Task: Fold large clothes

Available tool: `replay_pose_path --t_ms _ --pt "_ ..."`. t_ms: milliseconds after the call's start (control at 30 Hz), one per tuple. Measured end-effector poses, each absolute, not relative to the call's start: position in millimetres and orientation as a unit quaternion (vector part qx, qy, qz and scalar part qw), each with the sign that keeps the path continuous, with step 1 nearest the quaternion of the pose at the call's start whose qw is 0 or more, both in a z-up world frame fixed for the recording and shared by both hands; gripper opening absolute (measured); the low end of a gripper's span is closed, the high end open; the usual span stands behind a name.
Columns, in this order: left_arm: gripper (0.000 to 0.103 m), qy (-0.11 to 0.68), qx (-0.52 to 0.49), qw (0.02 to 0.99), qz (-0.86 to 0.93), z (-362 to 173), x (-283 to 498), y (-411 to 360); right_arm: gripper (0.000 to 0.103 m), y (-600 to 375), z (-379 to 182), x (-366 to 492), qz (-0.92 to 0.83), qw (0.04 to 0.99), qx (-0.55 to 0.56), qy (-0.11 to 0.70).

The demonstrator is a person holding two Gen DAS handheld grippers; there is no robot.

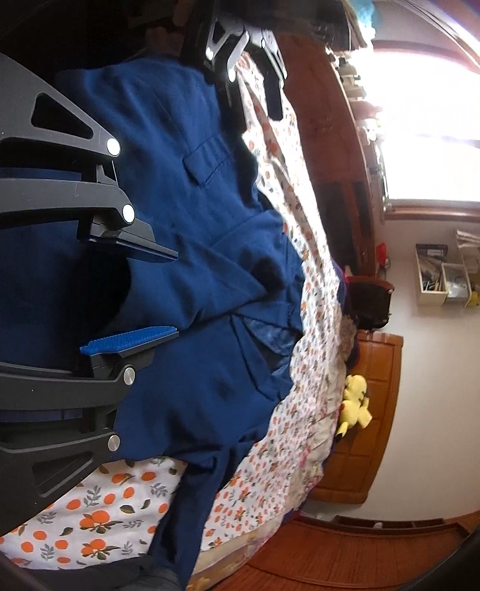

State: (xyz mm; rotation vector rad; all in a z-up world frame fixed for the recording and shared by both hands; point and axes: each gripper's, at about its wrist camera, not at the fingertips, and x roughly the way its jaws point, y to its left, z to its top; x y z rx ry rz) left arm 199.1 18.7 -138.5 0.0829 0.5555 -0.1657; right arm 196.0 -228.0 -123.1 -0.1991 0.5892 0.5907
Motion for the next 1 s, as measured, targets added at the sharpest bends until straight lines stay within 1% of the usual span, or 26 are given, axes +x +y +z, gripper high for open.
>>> replay_pose_path --t_ms 133,400,600,633,667,733,833,1000 --pt "0.101 0.267 0.045 0.959 -0.082 -136 195 18 0.034 -218 -127 191 0.307 0.901 -0.097 0.292" --pt "0.101 0.261 0.041 0.961 -0.087 -130 191 18 0.034 -179 -173 199 0.343 0.861 -0.121 0.356" --pt "0.101 0.252 0.048 0.963 -0.086 -124 181 14 0.034 -168 -188 199 0.343 0.850 -0.143 0.373" --pt "0.101 0.249 0.049 0.963 -0.086 -123 179 13 0.029 -169 -188 199 0.342 0.850 -0.143 0.374" --pt "0.101 0.248 0.051 0.964 -0.087 -123 178 12 0.016 -169 -189 198 0.337 0.852 -0.146 0.374" --pt "0.101 0.248 0.052 0.963 -0.088 -123 178 10 0.003 -171 -190 197 0.329 0.854 -0.156 0.372" --pt "0.101 0.250 0.050 0.963 -0.091 -124 179 8 0.002 -180 -179 200 0.327 0.862 -0.144 0.358" --pt "0.101 0.250 0.047 0.963 -0.094 -124 181 6 0.002 -217 -141 208 0.300 0.896 -0.100 0.312"
